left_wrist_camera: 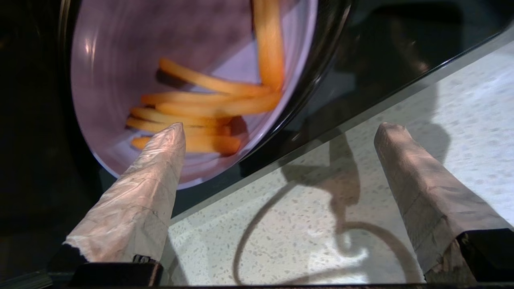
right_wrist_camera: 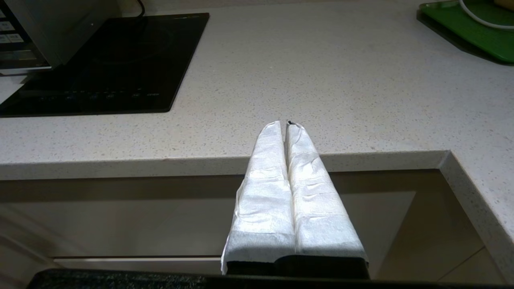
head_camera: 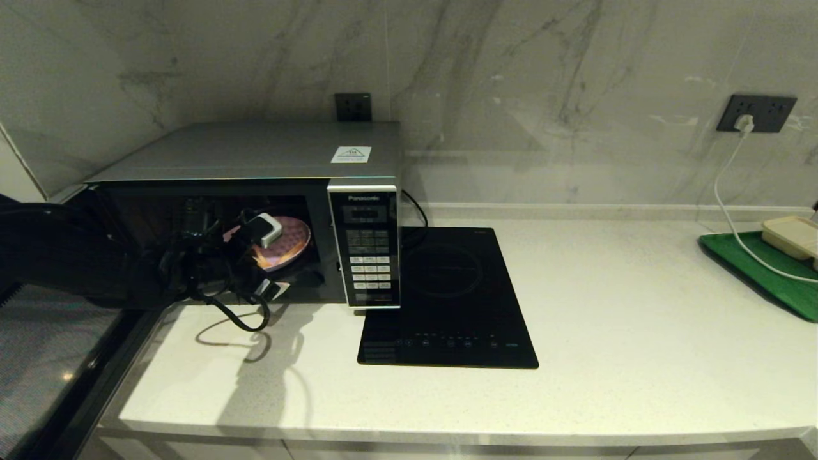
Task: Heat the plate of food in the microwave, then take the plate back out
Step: Take the plate out of the microwave
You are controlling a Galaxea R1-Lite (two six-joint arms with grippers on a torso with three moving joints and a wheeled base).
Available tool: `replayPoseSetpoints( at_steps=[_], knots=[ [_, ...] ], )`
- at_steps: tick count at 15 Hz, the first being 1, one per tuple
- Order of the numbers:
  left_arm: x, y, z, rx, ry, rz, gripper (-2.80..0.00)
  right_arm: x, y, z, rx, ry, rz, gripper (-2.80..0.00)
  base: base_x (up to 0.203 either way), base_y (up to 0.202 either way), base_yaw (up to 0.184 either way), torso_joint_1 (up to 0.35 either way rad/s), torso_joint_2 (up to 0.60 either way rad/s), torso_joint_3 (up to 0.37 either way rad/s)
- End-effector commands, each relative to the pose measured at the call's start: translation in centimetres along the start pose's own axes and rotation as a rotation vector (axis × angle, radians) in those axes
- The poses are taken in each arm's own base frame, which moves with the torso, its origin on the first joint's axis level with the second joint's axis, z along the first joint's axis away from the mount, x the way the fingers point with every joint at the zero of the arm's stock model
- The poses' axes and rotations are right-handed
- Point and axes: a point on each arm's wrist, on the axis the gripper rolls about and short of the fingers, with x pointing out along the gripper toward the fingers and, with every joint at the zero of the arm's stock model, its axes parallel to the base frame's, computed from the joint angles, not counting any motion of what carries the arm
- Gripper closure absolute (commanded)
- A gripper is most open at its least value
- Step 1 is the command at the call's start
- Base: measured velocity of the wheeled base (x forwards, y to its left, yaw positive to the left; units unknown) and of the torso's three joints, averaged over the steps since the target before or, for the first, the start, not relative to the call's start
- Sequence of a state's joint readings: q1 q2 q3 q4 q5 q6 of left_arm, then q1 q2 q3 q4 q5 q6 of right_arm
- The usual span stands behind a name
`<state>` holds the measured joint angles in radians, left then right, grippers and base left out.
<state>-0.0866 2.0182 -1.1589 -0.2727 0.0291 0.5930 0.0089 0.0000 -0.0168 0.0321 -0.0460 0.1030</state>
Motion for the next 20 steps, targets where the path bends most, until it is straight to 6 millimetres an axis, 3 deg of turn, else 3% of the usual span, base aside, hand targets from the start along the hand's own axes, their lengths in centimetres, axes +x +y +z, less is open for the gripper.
replayPoseSetpoints(
  at_steps=[1,7,13,15,20],
  knots=[
    [0.8,-0.2,-0.5,0.003,0.014,-0.014,-2.80,0.0,0.0,0.0,0.000,0.000,0.000,0.00,0.000,0.000,0.000,0.000,0.00,0.000],
    [0.1,0.0,-0.3,0.014,0.017,-0.023,-2.80,0.0,0.0,0.0,0.000,0.000,0.000,0.00,0.000,0.000,0.000,0.000,0.00,0.000],
    [-3.9,1.5,1.1,0.167,0.090,0.100,-2.80,0.0,0.0,0.0,0.000,0.000,0.000,0.00,0.000,0.000,0.000,0.000,0.00,0.000],
    [-4.1,2.1,0.6,0.254,0.164,0.139,-2.80,0.0,0.0,0.0,0.000,0.000,0.000,0.00,0.000,0.000,0.000,0.000,0.00,0.000],
    [-3.5,2.5,0.5,0.259,0.171,-0.022,-2.80,0.0,0.0,0.0,0.000,0.000,0.000,0.00,0.000,0.000,0.000,0.000,0.00,0.000]
  ],
)
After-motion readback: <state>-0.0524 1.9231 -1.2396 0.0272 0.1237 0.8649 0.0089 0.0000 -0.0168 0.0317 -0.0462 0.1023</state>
